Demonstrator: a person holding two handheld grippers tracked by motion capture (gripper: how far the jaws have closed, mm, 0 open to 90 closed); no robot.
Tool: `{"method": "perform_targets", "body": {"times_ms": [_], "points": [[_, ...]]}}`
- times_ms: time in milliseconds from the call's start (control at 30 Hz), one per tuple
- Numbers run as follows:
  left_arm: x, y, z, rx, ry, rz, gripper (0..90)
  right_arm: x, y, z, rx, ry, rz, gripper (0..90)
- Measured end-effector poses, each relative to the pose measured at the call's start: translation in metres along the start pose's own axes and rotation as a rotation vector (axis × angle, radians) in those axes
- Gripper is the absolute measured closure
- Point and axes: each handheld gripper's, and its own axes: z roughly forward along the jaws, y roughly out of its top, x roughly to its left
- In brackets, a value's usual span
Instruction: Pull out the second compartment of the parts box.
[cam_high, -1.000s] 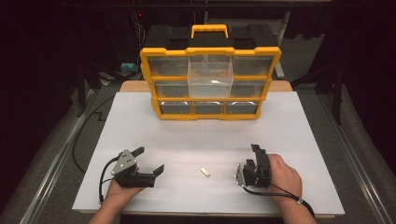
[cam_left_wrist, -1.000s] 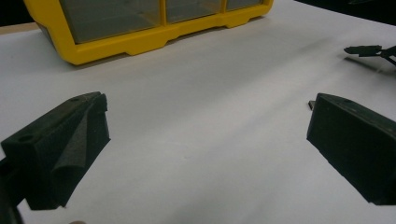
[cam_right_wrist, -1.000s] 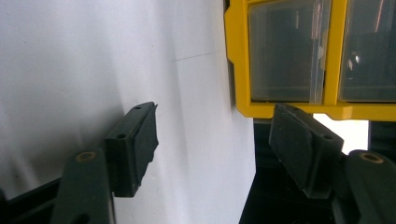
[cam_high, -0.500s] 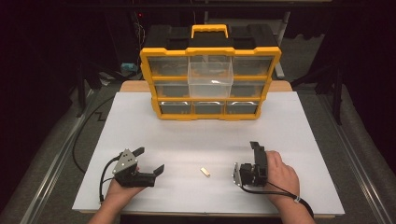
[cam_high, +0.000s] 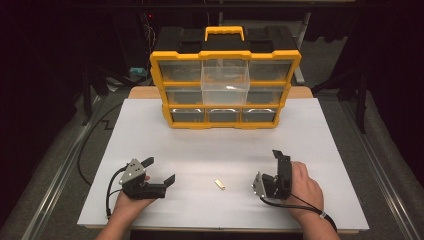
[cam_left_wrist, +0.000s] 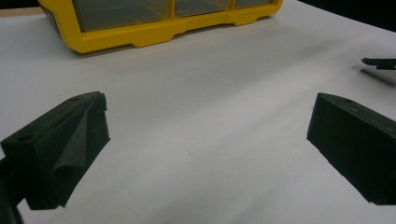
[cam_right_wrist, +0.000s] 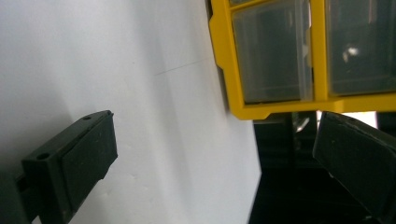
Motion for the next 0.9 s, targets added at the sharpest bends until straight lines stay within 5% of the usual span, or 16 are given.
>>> {"method": "perform_targets", "body": {"times_ms": [267,533,900], "points": [[0.002,0.000,-0.003,-0.034,0.007,0.009,0.0,-0.004,-0.006,0.001,-0.018,0.050,0.125,0.2],[0.004,0.000,-0.003,-0.033,0.008,0.006,0.2,-0.005,-0.013,0.000,-0.040,0.118,0.327,0.9],[0.005,0.001,-0.005,-0.038,0.008,-0.015,0.1,-0.007,-0.030,0.000,-0.070,0.260,0.711,0.1]]}}
